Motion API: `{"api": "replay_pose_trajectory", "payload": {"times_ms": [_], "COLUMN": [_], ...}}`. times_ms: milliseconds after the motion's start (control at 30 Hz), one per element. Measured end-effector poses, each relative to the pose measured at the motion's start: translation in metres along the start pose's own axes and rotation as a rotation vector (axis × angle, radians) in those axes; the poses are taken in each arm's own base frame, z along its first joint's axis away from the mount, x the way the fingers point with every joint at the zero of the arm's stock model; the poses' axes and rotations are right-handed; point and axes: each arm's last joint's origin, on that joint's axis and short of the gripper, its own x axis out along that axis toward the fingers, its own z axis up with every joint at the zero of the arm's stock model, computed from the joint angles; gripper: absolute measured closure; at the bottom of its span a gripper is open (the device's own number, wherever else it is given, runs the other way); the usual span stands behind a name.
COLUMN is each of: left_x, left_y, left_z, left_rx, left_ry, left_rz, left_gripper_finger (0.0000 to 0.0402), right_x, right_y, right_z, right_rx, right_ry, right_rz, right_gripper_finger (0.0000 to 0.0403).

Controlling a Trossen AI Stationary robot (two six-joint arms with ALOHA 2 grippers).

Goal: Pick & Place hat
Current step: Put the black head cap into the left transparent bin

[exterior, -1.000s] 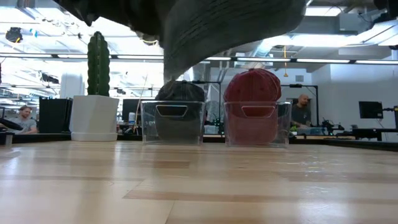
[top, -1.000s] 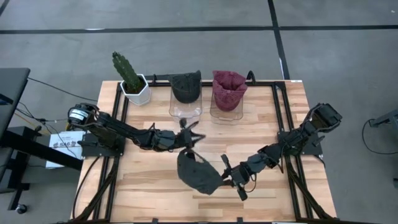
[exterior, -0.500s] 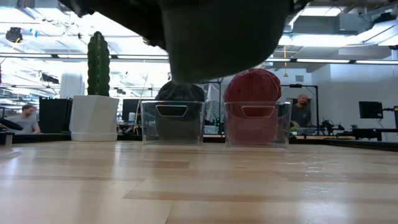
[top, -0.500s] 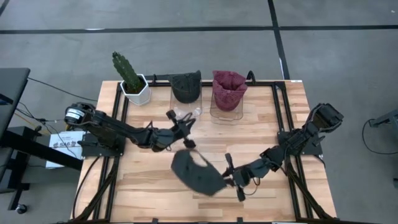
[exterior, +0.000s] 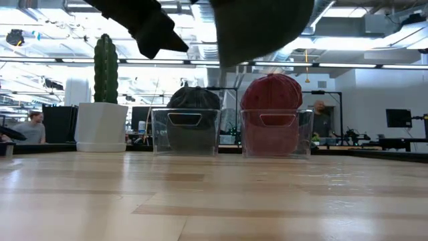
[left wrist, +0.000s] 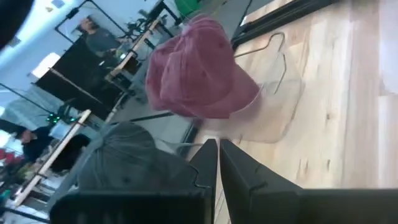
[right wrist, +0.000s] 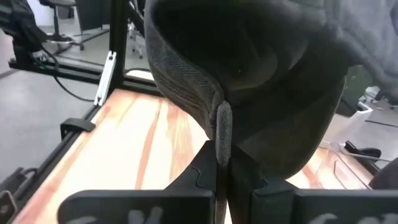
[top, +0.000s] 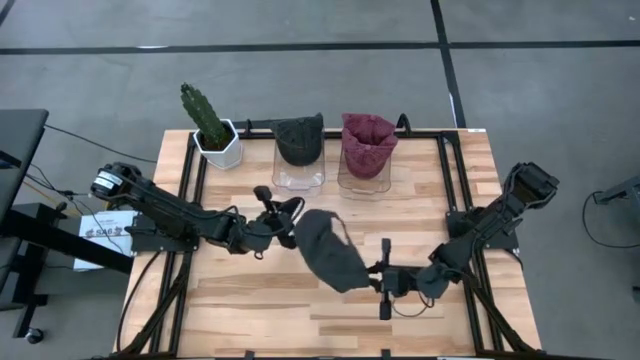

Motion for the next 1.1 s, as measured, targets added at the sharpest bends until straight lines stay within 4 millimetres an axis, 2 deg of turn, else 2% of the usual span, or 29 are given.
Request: {"api": "replay_pose_trajectory", "payload": {"times_ms": [67,267,367,500,600,900,1100], "left_x": [0.001,-0.003,-0.005,-0.009,-0.012,-0.024,-0.036], "left_y": [-0.001,-0.014,-0.015,-0.01,-0.006,0.012,0.022], "left_z": [0.0,0.005,0.007,0.011,0.005,-0.016,-0.022], "left_rx": [-0.004,0.043,0.074,0.073,0.07,-0.019,-0.052], "left_ry": [-0.013,-0.181,-0.244,-0.303,-0.314,-0.421,-0.55], "left_rz": [-0.044,-0.451,-0.553,-0.608,-0.603,-0.559,-0.681], "left_gripper_finger": [0.0385,0.0385,0.0385,0.0382,0.037,0.0297,0.0258], "right_x": [-0.006,-0.015,-0.018,-0.023,-0.026,-0.035,-0.034], "right_y": [0.002,0.006,0.006,0.005,0.005,0.009,0.007], "right_z": [0.004,0.006,0.005,0.003,0.0,0.0,-0.001], "right_rx": [0.005,0.0,-0.001,-0.009,-0.012,-0.034,-0.037], "right_ry": [-0.011,-0.004,0.019,0.06,0.101,0.116,0.123], "right_rz": [-0.004,0.034,0.07,0.11,0.124,0.158,0.135], "right_gripper_finger": [0.0401,0.0401,0.0401,0.0401,0.0401,0.0401,0.0401]}}
